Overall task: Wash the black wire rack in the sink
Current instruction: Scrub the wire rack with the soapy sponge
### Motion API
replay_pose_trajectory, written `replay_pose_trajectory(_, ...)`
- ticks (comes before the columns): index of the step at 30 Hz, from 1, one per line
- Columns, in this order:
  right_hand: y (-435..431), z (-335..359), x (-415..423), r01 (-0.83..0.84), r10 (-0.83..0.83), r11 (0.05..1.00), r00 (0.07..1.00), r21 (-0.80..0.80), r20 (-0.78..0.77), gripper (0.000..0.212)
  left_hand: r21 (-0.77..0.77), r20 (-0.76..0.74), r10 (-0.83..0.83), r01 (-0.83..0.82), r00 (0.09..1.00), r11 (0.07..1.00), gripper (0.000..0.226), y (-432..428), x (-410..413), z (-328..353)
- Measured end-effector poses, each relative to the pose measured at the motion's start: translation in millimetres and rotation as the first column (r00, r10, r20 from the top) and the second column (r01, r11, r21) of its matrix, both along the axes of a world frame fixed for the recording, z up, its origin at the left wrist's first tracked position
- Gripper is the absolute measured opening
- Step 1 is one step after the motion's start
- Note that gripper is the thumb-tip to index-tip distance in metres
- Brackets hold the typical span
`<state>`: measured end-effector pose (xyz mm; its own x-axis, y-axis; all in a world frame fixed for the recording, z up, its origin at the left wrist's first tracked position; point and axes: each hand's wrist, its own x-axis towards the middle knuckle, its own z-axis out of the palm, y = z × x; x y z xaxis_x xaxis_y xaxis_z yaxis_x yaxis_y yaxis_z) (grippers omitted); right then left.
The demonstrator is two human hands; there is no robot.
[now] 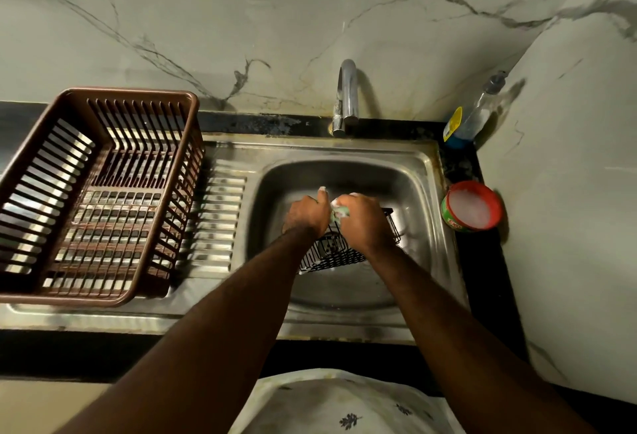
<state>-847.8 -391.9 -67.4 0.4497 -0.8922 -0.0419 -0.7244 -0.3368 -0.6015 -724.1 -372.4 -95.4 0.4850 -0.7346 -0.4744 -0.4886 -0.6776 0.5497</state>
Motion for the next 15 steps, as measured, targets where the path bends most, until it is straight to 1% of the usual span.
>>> replay_pose_trajectory(3, 6.7, -6.9, -5.6, -0.050, 0.050, 0.999, 0.999, -0.013, 0.012, 0.030, 0.016, 0.026, 0.003, -0.003, 1.000, 1.000, 0.071, 1.7, 2.8, -1.6)
replay_pose_trajectory(5, 12.5, -12.5, -12.9, -0.093, 0.093, 0.996, 0.995, 0.009, 0.020, 0.028, 0.024, 0.040, -0.005, 0.004, 0.999, 1.000, 0.067, 3.5, 4.2, -4.0)
replay_pose_trajectory(9, 28.9, -12.3, -29.5, -0.151, 0.150, 0.988, 0.988, 0.015, 0.046, 0.029, 0.037, 0.022, -0.002, 0.002, 1.000, 0.999, 0.063, 6.2, 3.1, -4.0)
replay_pose_trajectory(12, 23.2, -3.3, -38.1, -0.181, 0.182, 0.975, 0.983, 0.126, 0.002, 0.028, 0.036, 0.019, -0.006, 0.005, 1.000, 0.999, 0.064, 5.6, 2.5, -3.7)
replay_pose_trajectory(13, 16.5, 1.9, -38.7, -0.168, 0.170, 0.973, 0.986, 0.160, 0.006, 0.027, 0.036, 0.008, -0.003, 0.003, 1.000, 0.999, 0.065, 4.6, 2.4, -2.5)
replay_pose_trajectory(15, 0.9, 12.6, -34.9, -0.078, 0.072, 0.986, 0.996, 0.147, 0.044, 0.030, 0.043, -0.024, -0.008, 0.009, 1.000, 0.999, 0.069, 1.8, 2.7, -1.2)
